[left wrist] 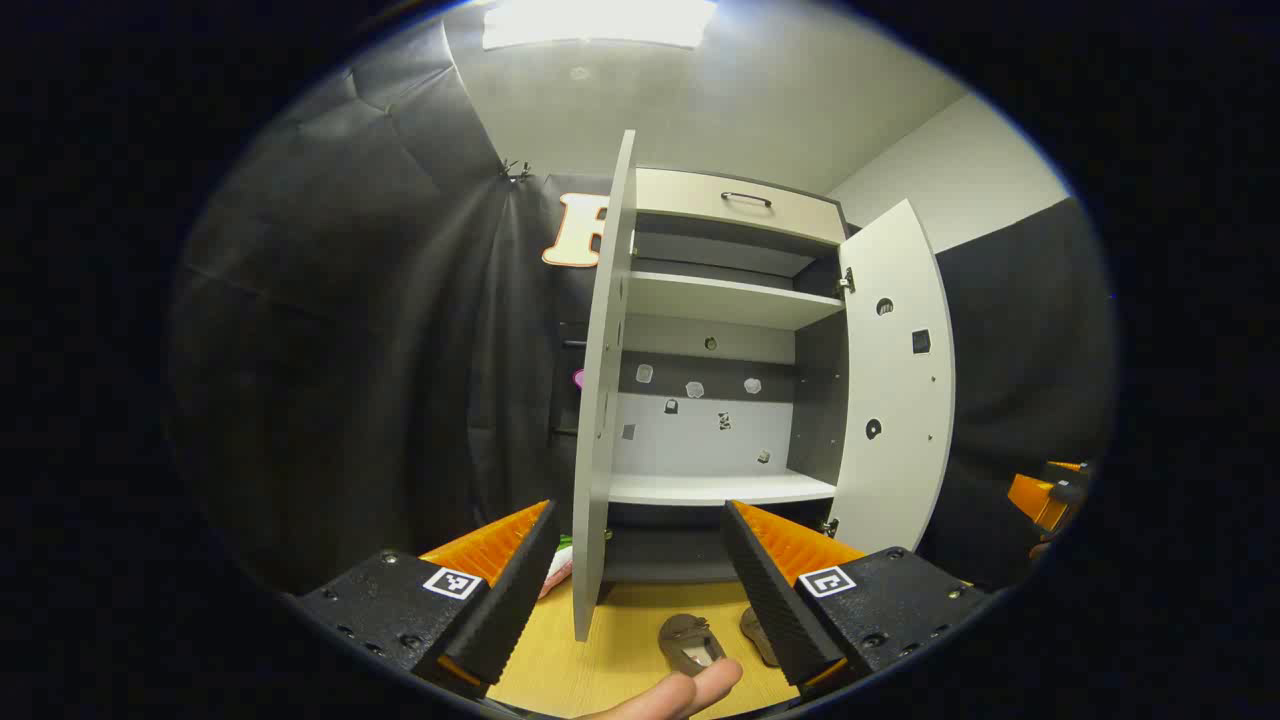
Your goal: Grab one shoe with the right hand and put it into the shoe cabinet, grab the other shoe with the left hand and put it into the shoe cabinet; then close the right door with the right hand and the left door with the left hand.
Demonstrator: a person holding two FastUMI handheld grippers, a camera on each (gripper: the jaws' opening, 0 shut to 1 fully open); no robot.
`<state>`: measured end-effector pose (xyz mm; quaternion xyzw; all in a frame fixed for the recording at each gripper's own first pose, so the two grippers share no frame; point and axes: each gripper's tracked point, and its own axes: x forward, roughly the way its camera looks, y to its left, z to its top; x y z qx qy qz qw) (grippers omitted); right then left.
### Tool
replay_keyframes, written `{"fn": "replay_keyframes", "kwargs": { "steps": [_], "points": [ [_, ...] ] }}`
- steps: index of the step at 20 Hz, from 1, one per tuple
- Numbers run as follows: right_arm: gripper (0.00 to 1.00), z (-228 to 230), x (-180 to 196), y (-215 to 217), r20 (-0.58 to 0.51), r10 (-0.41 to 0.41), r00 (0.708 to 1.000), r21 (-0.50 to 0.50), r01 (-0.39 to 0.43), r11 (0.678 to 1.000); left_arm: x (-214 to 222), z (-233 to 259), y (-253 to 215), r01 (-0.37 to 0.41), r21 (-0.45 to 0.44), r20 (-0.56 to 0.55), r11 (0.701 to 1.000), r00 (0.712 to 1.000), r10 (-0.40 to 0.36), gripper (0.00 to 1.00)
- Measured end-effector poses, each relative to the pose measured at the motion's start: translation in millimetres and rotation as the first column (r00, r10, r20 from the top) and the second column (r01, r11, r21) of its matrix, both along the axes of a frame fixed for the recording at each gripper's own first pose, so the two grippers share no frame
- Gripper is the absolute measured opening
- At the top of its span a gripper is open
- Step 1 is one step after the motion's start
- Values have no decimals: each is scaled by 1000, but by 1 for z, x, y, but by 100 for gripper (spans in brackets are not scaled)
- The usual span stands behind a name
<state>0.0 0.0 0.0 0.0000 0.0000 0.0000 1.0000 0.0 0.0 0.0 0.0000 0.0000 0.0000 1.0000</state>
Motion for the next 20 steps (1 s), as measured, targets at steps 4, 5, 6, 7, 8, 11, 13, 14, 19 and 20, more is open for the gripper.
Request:
{"fn": "replay_keyframes", "kwargs": {
  "steps": [4, 5, 6, 7, 8, 11, 13, 14, 19, 20],
  "points": [
    [98, 2, 2, -11, 5, 0, 1000, 21, 0, 1000, 3, -4, 5, 1, -19, -11, 1000, 1000, -1, 99],
    [98, 2, 2, -13, 10, -10, 1000, 10, 10, 1000, 4, -5, 7, -1, -22, -15, 1000, 1000, 1, 99],
    [99, 0, 3, -15, 12, -17, 1000, 0, 17, 1000, 4, -7, 6, 0, -28, -17, 1000, 1000, -1, 99],
    [99, -1, 4, -14, 12, -19, 1000, -8, 19, 1000, 6, -9, 5, 3, -37, -23, 999, 1000, -4, 99],
    [100, -4, 5, -13, 13, -18, 1000, -13, 18, 1000, 7, -11, 4, 10, -42, -31, 999, 999, -12, 99],
    [100, -13, 11, -6, 8, -4, 1000, -42, 4, 999, 9, -17, 4, 21, -26, -36, 999, 999, -22, 100],
    [99, -21, 15, -2, -1, -4, 1000, -64, 4, 998, 10, -19, 5, 22, -18, -36, 1000, 999, -22, 99],
    [99, -24, 18, 1, -2, 0, 1000, -73, 0, 997, 11, -21, 4, 27, -25, -42, 999, 999, -28, 99],
    [99, -40, 33, 20, -21, 31, 999, -101, -33, 994, 16, -24, 11, 25, -25, -37, 999, 999, -26, 99],
    [99, -47, 38, 24, -31, 35, 999, -109, -38, 993, 16, -25, 13, 22, -23, -38, 999, 999, -23, 99]
  ]
}}
